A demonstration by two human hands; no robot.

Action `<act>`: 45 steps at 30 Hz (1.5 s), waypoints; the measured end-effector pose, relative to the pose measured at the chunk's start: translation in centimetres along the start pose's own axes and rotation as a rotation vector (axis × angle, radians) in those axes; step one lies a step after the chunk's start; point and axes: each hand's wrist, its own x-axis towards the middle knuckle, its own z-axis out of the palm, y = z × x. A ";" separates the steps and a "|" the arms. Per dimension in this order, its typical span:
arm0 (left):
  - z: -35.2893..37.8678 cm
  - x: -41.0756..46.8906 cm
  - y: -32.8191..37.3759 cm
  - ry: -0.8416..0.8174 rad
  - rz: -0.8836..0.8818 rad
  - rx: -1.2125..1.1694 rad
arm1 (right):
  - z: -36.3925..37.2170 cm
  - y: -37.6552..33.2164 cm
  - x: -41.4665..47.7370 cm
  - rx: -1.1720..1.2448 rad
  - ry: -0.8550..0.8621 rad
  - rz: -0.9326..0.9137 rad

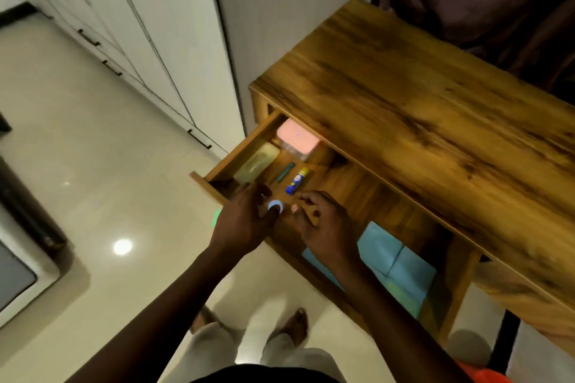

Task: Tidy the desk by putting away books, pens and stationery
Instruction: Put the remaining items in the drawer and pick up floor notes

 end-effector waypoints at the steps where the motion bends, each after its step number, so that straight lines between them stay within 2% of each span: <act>1: -1.5 -0.3 -1.1 0.037 -0.003 -0.024 | 1.1 -1.6 0.1 0.021 -0.001 -0.018; 8: -11.1 -2.9 -10.9 0.232 -0.185 -0.151 | 10.5 -11.3 -1.1 0.113 -0.116 -0.055; 14: -17.5 -4.5 -21.7 0.210 -0.337 -0.158 | 22.5 -16.6 -0.4 0.140 -0.317 -0.050; 20: -21.4 -5.5 -30.2 0.127 -0.435 -0.112 | 31.7 -19.0 0.6 0.162 -0.405 0.066; 23: -22.2 -4.3 -33.3 0.108 -0.485 -0.107 | 35.2 -19.1 2.6 0.148 -0.459 0.182; 29: -20.0 -1.6 -38.5 0.047 -0.590 -0.147 | 42.5 -14.9 5.4 0.105 -0.497 0.539; 34: -17.9 3.8 -45.2 0.039 -0.643 -0.163 | 50.3 -10.0 9.0 0.155 -0.419 0.862; 40: -10.5 7.3 -54.3 -0.065 -0.754 -0.226 | 59.2 -1.3 10.8 0.051 -0.426 1.012; 45: -3.3 11.5 -63.1 -0.167 -0.735 -0.217 | 66.7 6.2 13.1 -0.003 -0.403 1.079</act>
